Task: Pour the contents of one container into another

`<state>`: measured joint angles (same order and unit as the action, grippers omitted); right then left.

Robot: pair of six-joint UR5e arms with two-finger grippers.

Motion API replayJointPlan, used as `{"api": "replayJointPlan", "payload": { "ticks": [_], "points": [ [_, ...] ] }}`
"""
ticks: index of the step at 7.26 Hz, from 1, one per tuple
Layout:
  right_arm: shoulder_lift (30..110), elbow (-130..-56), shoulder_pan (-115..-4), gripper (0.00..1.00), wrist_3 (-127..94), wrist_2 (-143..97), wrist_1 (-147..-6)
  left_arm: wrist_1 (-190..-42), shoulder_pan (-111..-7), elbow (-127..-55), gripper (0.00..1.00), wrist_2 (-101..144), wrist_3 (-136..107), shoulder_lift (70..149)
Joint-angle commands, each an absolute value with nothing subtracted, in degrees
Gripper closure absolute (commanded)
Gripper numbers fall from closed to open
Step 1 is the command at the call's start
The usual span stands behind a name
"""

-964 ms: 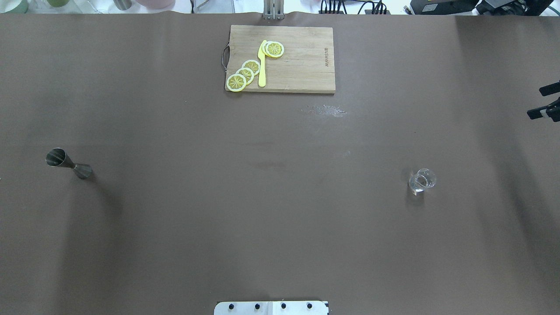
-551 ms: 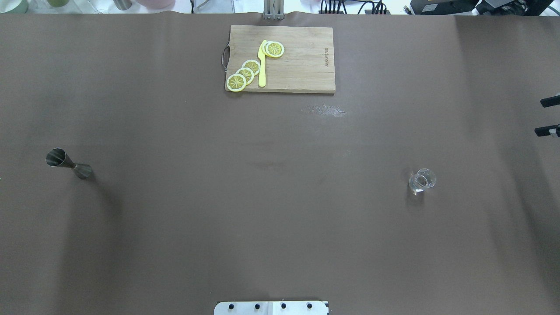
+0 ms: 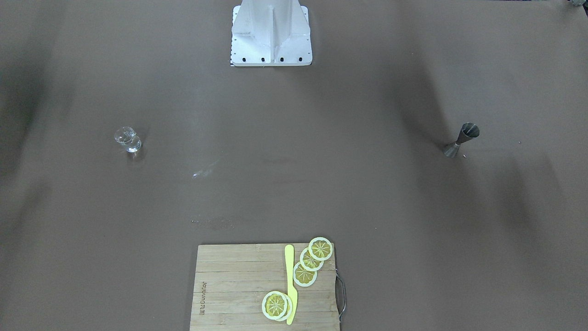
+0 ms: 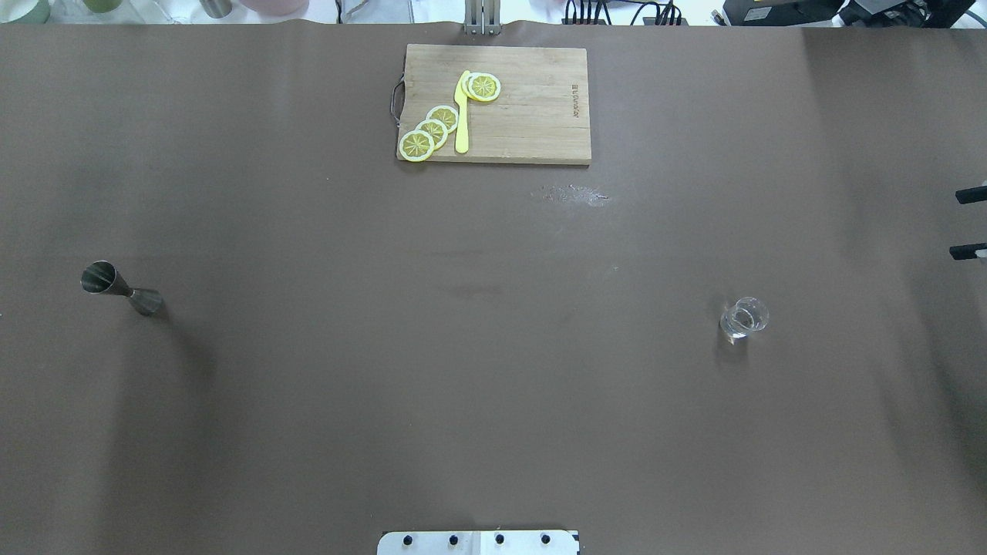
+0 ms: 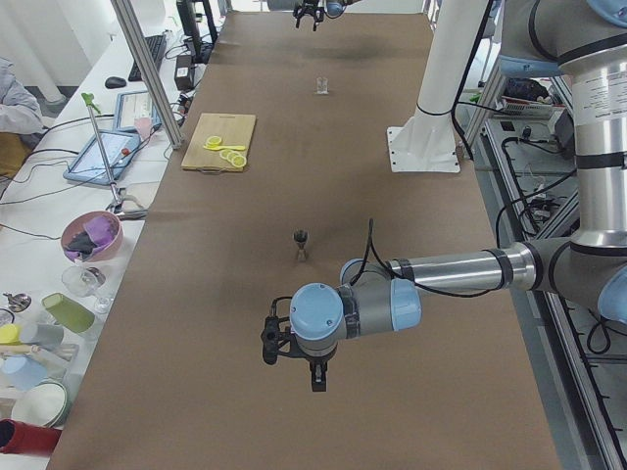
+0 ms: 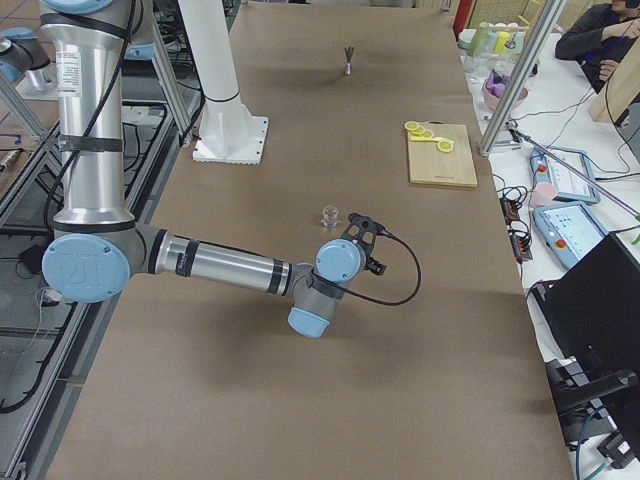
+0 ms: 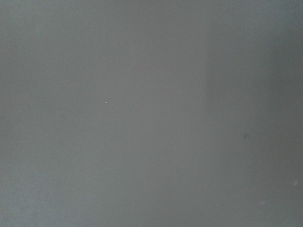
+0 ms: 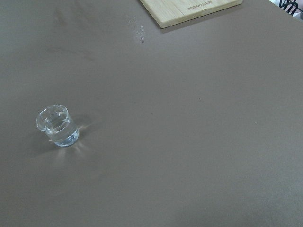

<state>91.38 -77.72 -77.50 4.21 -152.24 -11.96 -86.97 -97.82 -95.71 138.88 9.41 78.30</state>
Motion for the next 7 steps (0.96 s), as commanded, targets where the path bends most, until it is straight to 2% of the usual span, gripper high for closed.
{"api": "replayJointPlan", "payload": {
  "ticks": [1,3,6,7],
  "points": [
    [90.8,-77.0,-76.9,0.0,4.4,-152.2,-8.2,-87.0,-97.8,-95.6,0.02,138.9,9.4,78.3],
    [90.4,-75.4,-76.9,0.0,13.0,-152.8,-8.0,-87.0,-97.6,-95.4,0.02,139.0,9.1,78.4],
    [89.7,-74.3,-77.0,0.0,14.2,-154.9,-8.0,-87.7,-97.6,-91.8,0.02,139.1,9.0,80.7],
    [89.7,-74.3,-77.0,0.0,14.3,-155.6,-7.9,-88.0,-97.6,-92.7,0.02,139.4,9.5,81.5]
  ]
}}
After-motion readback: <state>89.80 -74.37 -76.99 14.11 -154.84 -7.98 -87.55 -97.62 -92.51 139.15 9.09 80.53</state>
